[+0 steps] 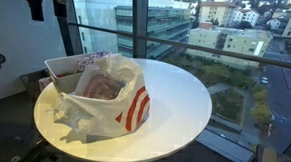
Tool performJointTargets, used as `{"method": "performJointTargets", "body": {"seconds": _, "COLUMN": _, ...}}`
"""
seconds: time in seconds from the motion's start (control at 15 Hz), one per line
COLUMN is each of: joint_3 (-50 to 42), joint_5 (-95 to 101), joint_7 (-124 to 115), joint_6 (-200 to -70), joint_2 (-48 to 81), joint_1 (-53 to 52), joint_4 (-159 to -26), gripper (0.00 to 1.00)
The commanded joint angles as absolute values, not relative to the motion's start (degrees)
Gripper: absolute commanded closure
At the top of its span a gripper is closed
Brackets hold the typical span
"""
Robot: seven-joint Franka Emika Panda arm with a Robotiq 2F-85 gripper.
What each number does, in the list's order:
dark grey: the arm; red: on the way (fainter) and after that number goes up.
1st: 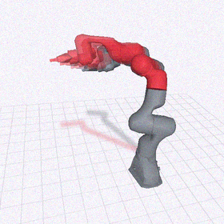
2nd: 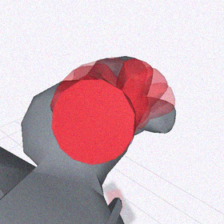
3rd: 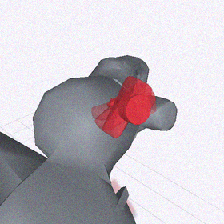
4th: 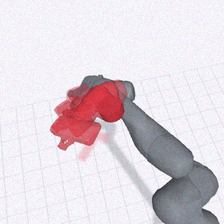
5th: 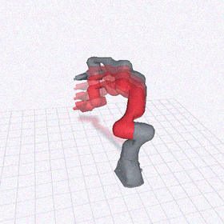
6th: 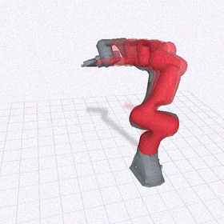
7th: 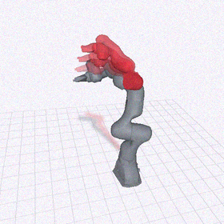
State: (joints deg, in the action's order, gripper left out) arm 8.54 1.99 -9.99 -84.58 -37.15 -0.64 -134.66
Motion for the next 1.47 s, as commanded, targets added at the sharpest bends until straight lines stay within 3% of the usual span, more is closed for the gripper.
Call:
{"method": "performJointTargets", "body": {"seconds": 0.0, "joint_3": 8.0, "joint_5": 2.3, "joint_7": -10.3, "joint_6": -84.5, "joint_2": -37.0, "joint_1": -1.4, "joint_4": -134.4, "gripper": 0.00}}
{"method": "performJointTargets", "body": {"seconds": 0.4, "joint_3": 8.1, "joint_5": 2.4, "joint_7": -10.1, "joint_6": -84.9, "joint_2": -36.3, "joint_1": -1.5, "joint_4": -133.7, "gripper": 0.00}}
{"method": "performJointTargets", "body": {"seconds": 1.4, "joint_3": 16.3, "joint_5": 11.3, "joint_7": -2.4, "joint_6": -100.0, "joint_2": 1.3, "joint_1": -11.9, "joint_4": -111.0, "gripper": 0.00}}
